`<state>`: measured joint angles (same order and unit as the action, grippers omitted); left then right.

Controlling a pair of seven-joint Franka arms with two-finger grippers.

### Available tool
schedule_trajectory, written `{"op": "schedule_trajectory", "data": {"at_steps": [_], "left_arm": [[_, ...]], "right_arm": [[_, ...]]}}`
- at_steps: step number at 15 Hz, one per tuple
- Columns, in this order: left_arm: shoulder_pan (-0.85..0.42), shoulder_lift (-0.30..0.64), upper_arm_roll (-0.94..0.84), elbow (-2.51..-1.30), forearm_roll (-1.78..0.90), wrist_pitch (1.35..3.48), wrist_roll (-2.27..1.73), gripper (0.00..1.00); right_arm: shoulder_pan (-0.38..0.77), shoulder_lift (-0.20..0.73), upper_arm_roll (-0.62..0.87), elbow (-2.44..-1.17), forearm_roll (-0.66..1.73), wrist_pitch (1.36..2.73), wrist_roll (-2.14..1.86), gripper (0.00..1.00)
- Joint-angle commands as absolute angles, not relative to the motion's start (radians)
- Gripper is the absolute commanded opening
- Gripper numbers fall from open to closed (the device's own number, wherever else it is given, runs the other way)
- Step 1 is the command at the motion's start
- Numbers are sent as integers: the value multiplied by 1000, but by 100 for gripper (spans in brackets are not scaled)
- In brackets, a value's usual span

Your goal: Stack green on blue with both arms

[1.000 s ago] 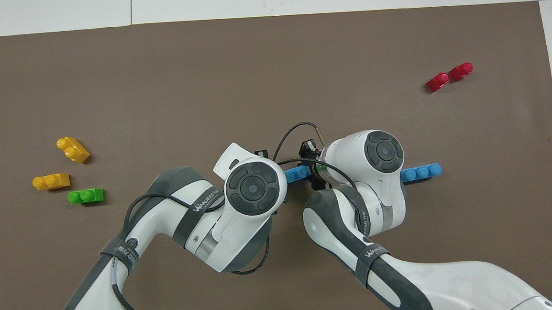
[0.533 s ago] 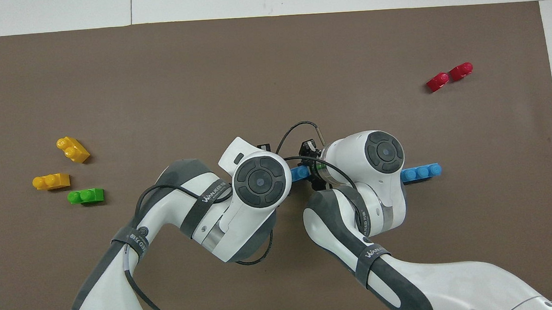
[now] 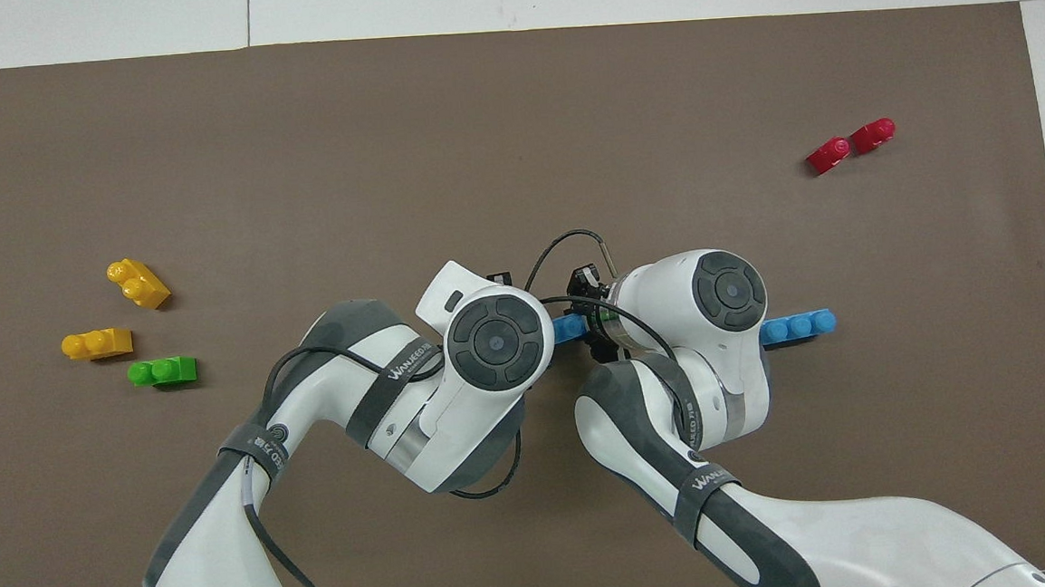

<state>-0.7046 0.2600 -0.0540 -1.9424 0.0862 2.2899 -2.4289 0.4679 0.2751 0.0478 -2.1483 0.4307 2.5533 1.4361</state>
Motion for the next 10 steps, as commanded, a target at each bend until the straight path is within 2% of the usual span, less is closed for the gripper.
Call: {"op": "schedule_trajectory", "data": {"at_steps": [1, 2, 3, 10], "left_arm": [[-730, 278, -38, -1934, 114, 2318, -2477, 0], [-745, 281, -38, -1934, 114, 2321, -2493, 0], [-750, 285, -37, -1933, 115, 2325, -2506, 0], [-756, 293, -37, -1939, 123, 2338, -2519, 0]], "right_arm": [[456, 270, 48, -2189, 451, 2579, 1391, 64], [456, 270, 48, -2189, 451, 2579, 1394, 74], [456, 270, 48, -2187, 453, 2579, 1397, 78], [456, 270, 48, -2181, 453, 2574, 1397, 79]]}}
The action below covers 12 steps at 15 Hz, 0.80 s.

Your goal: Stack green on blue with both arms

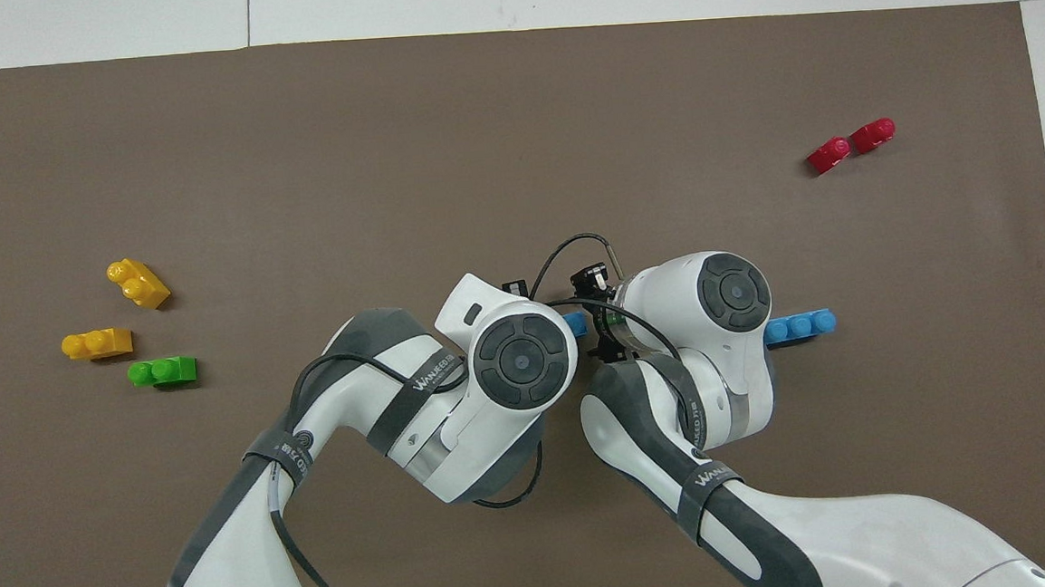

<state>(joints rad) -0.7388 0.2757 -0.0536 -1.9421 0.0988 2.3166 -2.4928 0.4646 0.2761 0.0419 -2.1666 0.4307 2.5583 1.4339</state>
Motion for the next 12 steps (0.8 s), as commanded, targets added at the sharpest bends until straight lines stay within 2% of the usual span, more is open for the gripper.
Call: {"op": "schedule_trajectory", "data": {"at_steps": [1, 11, 12], "left_arm": [[-756, 293, -37, -1942, 130, 2338, -2519, 0], [-767, 330, -40, -1942, 231, 2361, -2554, 0], [-769, 330, -40, -1942, 236, 2359, -2548, 20]], "right_arm": [[456, 270, 48, -2181, 453, 2574, 1397, 79], [456, 270, 48, -2181, 453, 2572, 1397, 79], [456, 270, 48, -2181, 453, 2572, 1397, 79]]}}
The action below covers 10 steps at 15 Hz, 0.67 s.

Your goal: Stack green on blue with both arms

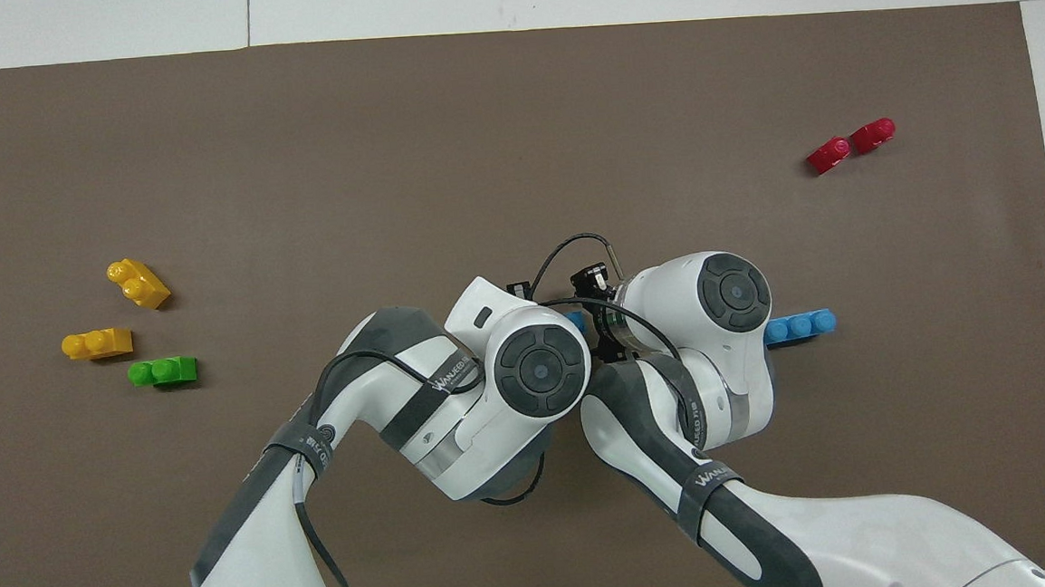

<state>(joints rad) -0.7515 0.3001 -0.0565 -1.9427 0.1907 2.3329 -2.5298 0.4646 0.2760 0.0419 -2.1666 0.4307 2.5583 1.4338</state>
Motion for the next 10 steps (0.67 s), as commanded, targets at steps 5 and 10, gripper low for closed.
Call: {"op": "schedule_trajectory", "data": {"at_steps": [5, 10], "left_arm": [[-773, 316, -41, -1939, 238, 2350, -2502, 100], [-756, 236, -41, -1950, 236, 2277, -2438, 100]], "right_arm": [[437, 259, 46, -2175, 453, 2557, 1397, 81], [407, 241, 46, -2145, 451, 2484, 1390, 82]]}}
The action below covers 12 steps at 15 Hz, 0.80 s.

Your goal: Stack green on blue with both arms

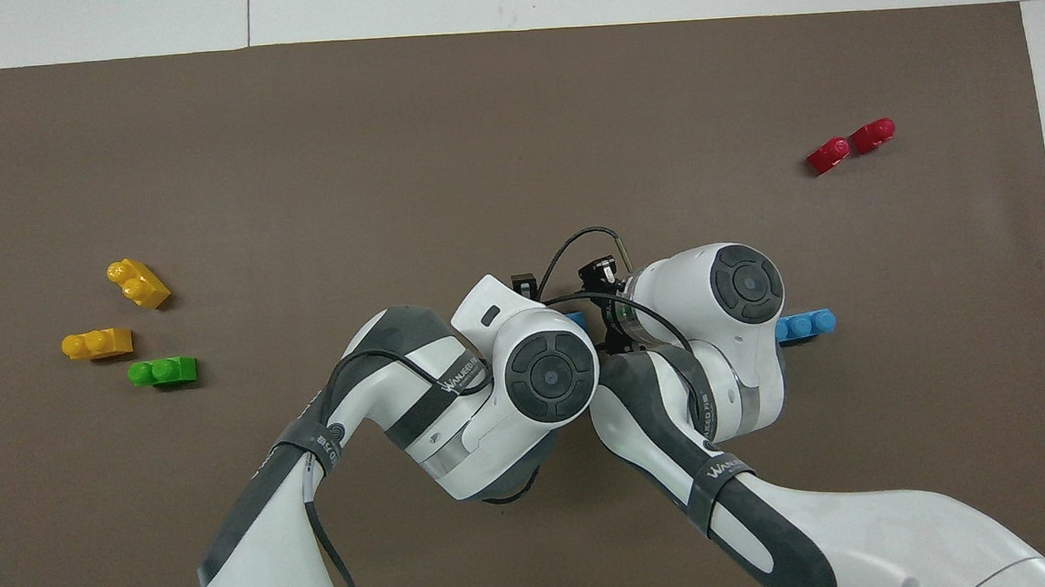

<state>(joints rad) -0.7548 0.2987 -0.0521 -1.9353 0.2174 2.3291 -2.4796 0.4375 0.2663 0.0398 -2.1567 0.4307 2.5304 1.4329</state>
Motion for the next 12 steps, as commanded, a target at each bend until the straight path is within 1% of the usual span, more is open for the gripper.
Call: {"op": "schedule_trajectory", "data": {"at_steps": [1, 4, 7, 9, 12], "left_arm": [[-743, 209, -43, -1959, 235, 2257, -2418, 100], [-716, 158, -40, -1962, 233, 2197, -2346, 100], [-635, 103, -40, -1963, 227, 2154, -2234, 100], [-572, 83, -41, -1960, 226, 2141, -2151, 100], [-459, 55, -40, -1956, 198, 2137, -1938, 100]], "right_arm": [[390, 232, 45, -2134, 451, 2452, 1385, 82], [341, 207, 43, -2071, 448, 2331, 1379, 83], [290, 166, 40, -2014, 437, 2223, 1335, 83], [253, 124, 38, -2000, 431, 2172, 1254, 84], [192, 69, 37, -1970, 381, 2082, 1090, 94]]}}
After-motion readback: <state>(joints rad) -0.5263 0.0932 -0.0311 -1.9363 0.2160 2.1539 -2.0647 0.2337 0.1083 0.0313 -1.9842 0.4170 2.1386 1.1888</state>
